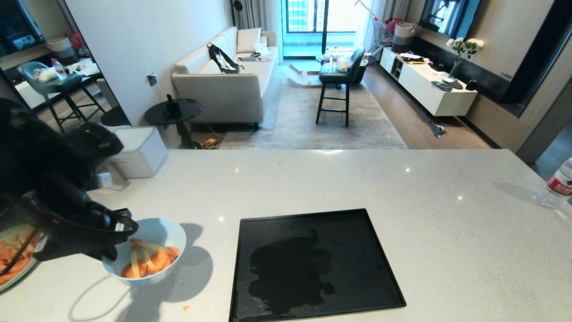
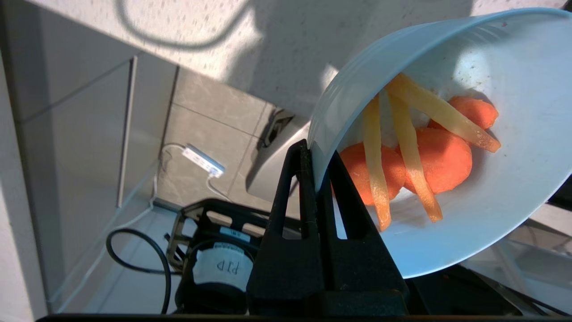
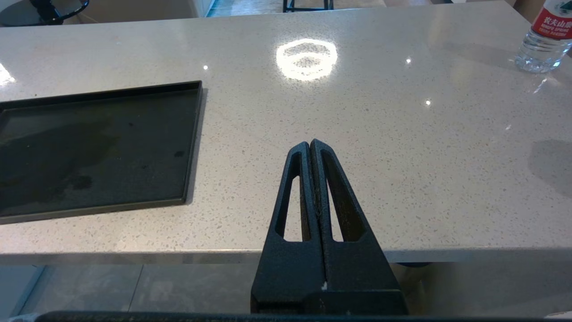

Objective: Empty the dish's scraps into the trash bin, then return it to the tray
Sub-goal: Move the bowl over the trash can

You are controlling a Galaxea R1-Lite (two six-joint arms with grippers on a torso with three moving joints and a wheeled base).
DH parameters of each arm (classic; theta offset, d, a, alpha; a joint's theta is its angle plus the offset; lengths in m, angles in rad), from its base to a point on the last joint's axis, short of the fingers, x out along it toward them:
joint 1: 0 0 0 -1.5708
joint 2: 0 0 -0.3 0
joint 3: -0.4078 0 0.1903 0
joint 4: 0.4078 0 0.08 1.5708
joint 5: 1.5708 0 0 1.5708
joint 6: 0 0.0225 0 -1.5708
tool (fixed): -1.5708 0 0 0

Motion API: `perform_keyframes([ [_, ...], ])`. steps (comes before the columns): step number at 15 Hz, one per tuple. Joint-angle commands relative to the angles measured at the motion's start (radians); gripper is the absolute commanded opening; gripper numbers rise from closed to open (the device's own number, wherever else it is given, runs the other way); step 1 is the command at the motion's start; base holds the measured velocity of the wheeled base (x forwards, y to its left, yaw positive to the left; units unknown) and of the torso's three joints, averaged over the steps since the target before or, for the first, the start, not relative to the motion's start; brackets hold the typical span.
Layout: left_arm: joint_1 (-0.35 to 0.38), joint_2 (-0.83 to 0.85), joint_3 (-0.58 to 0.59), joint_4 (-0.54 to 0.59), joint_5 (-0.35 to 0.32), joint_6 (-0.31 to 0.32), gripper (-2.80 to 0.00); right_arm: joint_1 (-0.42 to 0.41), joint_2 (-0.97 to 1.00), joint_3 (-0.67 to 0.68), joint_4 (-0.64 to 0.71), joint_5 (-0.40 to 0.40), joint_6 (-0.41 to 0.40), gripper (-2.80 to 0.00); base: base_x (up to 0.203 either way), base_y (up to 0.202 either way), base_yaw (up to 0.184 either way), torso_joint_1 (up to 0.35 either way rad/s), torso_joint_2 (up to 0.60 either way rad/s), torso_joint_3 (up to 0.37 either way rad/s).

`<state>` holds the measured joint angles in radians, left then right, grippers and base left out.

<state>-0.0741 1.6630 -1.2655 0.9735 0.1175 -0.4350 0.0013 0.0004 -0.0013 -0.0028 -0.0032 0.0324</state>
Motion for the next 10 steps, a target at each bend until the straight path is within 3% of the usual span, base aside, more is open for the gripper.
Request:
perform_keyframes([
  [1, 0.055, -0.089, 0.051, 0.017, -0.017, 0.001, -2.8, 0.0, 0.0, 0.0, 0.0, 0.0, 0.0, -2.8, 0.0, 0.0, 0.0, 0.0, 0.0, 0.0],
  [5, 0.137, -0.174, 0.175, 0.028, -0.026, 0.013, -2.8, 0.0, 0.0, 0.001, 0.0, 0.0, 0.0, -2.8, 0.0, 0.0, 0.0, 0.0, 0.0, 0.0],
  [10, 0.139, -0.284, 0.284, 0.025, -0.083, 0.013, -2.8, 0.0, 0.0, 0.0, 0.0, 0.0, 0.0, -2.8, 0.0, 0.0, 0.0, 0.0, 0.0, 0.0],
])
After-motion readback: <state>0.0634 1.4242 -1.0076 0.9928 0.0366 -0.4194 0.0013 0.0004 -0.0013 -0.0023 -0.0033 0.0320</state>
